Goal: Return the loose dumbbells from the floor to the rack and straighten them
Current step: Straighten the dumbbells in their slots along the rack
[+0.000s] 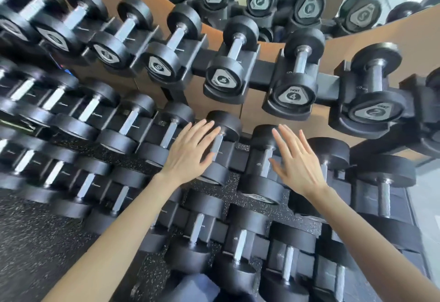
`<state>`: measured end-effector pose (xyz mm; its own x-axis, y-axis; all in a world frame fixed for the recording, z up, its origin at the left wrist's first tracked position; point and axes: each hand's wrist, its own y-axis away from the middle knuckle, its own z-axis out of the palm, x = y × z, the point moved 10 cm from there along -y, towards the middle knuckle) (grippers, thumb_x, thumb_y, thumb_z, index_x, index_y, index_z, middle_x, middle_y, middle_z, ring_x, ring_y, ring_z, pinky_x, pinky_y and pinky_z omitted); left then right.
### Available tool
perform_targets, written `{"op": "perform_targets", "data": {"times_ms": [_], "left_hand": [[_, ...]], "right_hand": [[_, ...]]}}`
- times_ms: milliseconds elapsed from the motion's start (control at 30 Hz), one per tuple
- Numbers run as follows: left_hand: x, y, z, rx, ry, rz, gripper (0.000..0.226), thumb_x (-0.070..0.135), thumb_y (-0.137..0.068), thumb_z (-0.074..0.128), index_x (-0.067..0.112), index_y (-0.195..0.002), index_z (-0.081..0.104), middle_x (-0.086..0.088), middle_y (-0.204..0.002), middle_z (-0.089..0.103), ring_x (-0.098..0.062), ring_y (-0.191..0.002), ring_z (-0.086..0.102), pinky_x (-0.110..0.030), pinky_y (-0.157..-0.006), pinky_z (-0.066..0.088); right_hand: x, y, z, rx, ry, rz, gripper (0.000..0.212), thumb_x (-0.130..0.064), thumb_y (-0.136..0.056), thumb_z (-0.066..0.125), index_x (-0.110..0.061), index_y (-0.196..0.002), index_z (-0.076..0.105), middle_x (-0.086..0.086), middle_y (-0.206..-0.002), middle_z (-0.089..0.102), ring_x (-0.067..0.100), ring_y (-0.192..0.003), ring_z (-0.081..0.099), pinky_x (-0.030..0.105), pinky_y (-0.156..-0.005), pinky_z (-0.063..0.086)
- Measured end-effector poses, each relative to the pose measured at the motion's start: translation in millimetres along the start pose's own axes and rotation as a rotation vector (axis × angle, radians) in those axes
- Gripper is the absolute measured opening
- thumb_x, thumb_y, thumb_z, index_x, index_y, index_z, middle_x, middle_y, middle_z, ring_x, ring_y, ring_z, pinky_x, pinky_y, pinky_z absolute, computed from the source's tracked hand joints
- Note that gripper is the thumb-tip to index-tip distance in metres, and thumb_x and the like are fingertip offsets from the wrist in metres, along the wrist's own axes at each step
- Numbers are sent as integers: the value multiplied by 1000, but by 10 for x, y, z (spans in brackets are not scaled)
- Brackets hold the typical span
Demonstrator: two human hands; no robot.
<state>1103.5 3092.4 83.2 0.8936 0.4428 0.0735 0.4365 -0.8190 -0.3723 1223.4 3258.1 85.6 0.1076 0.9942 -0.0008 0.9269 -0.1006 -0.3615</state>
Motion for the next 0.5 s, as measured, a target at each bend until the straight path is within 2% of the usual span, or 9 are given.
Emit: {"op": "perform_targets", "data": {"times_ms": [233, 500], "left_hand": [[-205, -159, -158, 53, -12, -1, 56, 30, -88, 47, 13, -141, 42, -7, -145, 43, -23, -136, 34, -41, -115, 21], [-853, -430, 40, 33, 21, 90, 57, 29, -88, 48, 11, -141, 41, -7, -145, 42, -24, -136, 34, -43, -114, 25]], "right_hand": [[-71, -286, -101, 38, 14, -4, 59, -33, -91, 45, -3, -140, 32, 19, -142, 41, 30, -136, 34, 50, -111, 28], [-203, -858, 260, -12, 46, 82, 60, -33, -91, 45, -4, -141, 31, 17, -144, 39, 28, -137, 32, 47, -113, 26]]}}
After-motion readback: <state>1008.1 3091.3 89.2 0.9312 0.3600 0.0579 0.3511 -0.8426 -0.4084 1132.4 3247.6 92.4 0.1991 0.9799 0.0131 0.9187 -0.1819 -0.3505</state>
